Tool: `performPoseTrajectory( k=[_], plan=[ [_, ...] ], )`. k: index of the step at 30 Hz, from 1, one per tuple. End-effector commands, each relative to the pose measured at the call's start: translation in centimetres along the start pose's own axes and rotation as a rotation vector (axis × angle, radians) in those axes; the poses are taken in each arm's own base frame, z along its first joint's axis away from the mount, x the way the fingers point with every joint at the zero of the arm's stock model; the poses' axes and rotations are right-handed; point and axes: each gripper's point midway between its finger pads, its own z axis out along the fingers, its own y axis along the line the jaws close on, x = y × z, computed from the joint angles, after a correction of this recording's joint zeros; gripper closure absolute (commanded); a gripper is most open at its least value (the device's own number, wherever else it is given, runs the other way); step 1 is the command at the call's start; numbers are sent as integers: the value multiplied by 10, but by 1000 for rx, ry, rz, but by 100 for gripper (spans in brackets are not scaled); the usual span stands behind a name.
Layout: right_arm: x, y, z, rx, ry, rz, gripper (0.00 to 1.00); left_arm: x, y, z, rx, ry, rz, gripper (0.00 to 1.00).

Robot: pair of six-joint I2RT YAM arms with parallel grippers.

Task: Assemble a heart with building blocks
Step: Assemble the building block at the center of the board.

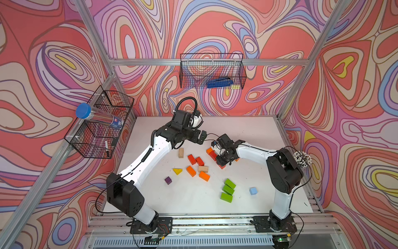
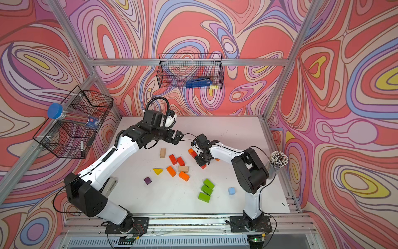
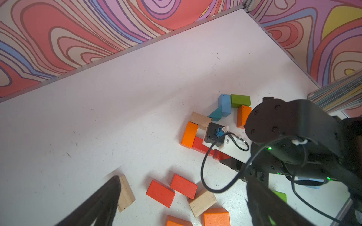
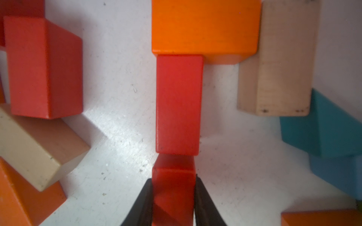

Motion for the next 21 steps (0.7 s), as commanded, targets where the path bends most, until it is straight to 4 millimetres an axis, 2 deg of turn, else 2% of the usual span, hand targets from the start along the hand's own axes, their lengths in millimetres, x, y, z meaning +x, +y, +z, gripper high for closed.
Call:
performPoseTrajectory(
  k=[1,16,18,21],
  plan=[
    [-6,-4,7,1,-7,-4,77,6,-1,-4,8,20,15,0],
    [-6,-7,12,8,-2,-5,74,7,-3,-3,16,22,12,0],
    [-6,-7,12,9,-3,-5,72,6,-3,-3,18,22,10,0],
    [-6,-6,10,7,-7,-2,60,6,-4,-3,23,21,10,0]
  ],
)
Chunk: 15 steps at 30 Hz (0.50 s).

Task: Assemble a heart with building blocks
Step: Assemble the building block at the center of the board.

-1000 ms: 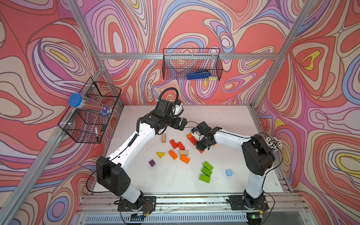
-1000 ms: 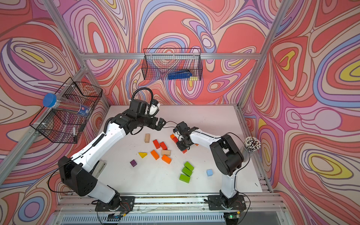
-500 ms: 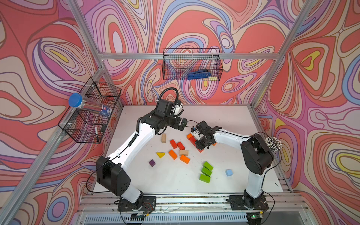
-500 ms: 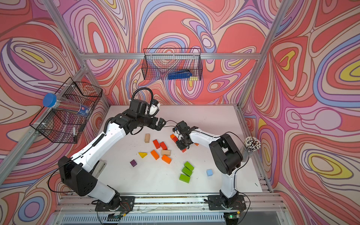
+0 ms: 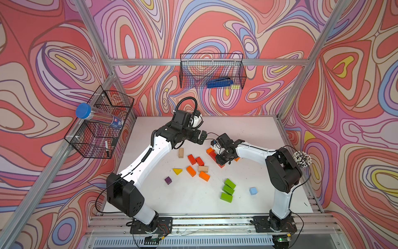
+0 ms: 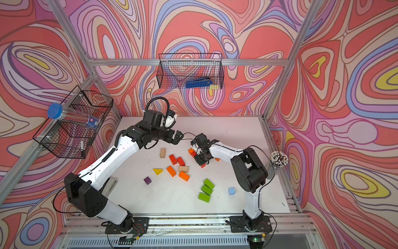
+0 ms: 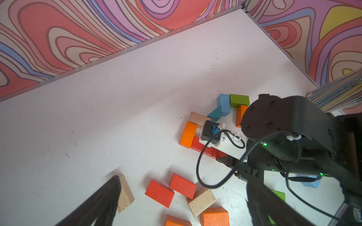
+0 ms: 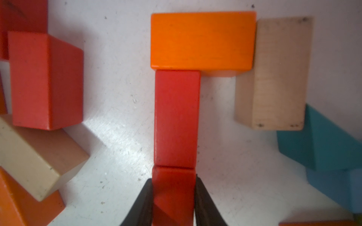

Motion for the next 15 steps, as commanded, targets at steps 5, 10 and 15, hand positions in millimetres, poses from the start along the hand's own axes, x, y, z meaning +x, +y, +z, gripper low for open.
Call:
performPoseTrajectory(
  k=[5,10,15],
  plan=[
    [-3,0,0,-18,-18,26,41,5,-5,-4,28,18,7,0],
    [3,3,-15,-27,-53,105,27,5,-10,-5,56,15,-1,0],
    [29,2,-41,8,-83,276,26,3,-11,-8,63,8,-2,0]
  ],
)
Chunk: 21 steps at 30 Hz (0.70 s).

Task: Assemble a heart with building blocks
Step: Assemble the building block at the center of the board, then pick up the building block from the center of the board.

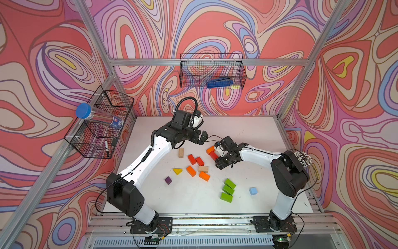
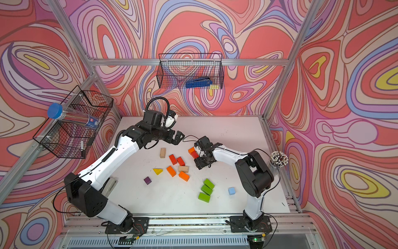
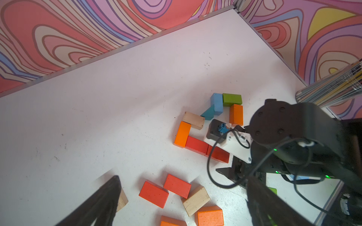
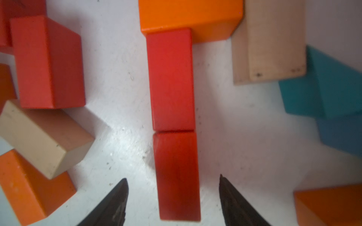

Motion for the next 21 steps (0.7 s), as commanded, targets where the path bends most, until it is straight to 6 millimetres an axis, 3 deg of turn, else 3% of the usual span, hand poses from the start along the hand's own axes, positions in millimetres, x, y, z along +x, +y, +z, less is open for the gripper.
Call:
performPoseTrajectory(
  k=[1,5,9,21],
  plan=[
    [7,-5,-27,27,-68,152,26,2,-5,-8,22,3,1,0],
    [33,-5,-45,31,-78,215,27,2,-8,-7,43,6,-7,0],
    [51,2,-51,20,-65,238,28,3,-10,-5,57,10,-14,0],
    [79,29,-28,9,3,229,38,4,-10,-4,56,10,-13,0]
  ],
)
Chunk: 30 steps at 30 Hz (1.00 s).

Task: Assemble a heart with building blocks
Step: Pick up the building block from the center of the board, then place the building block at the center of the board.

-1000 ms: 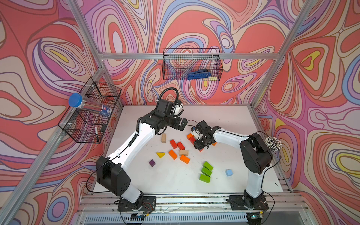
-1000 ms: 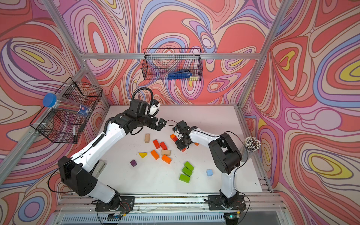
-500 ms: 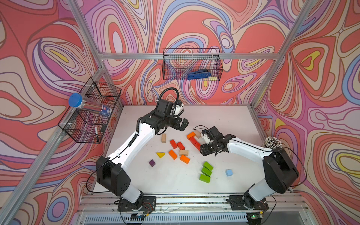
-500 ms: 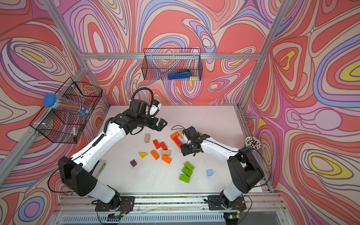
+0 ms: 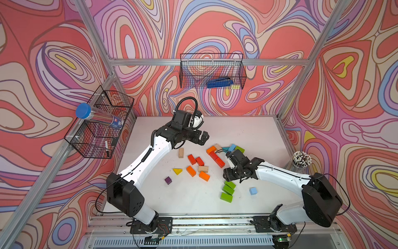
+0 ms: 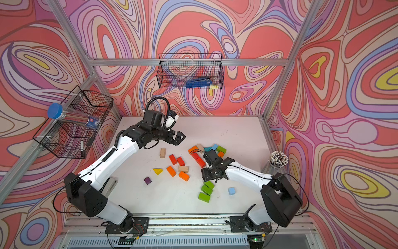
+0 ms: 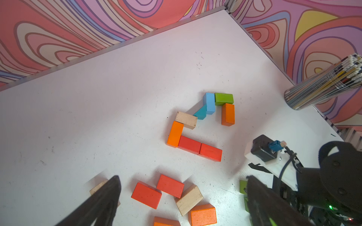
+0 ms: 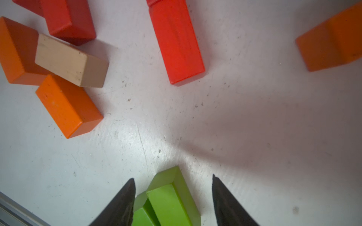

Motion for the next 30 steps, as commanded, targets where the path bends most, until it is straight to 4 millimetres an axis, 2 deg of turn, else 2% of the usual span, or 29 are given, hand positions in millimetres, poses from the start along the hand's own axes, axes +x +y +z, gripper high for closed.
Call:
performPoseTrajectory(
  k=[1,11,13,19,25,30],
  plan=[
    [10,0,11,23,21,16,38,3,-3,-3,14,7,-5,0],
    [31,-12,20,113,71,35,42,4,-4,0,29,14,-15,0],
    [34,-17,23,140,81,53,46,4,-4,0,29,14,-14,0],
    [38,-33,27,224,78,148,67,5,-4,1,28,19,-15,0],
    [10,-40,27,322,5,267,83,5,-4,2,31,19,-17,0],
    [-24,-46,28,393,-41,346,83,5,-3,1,21,23,-17,0]
  ],
)
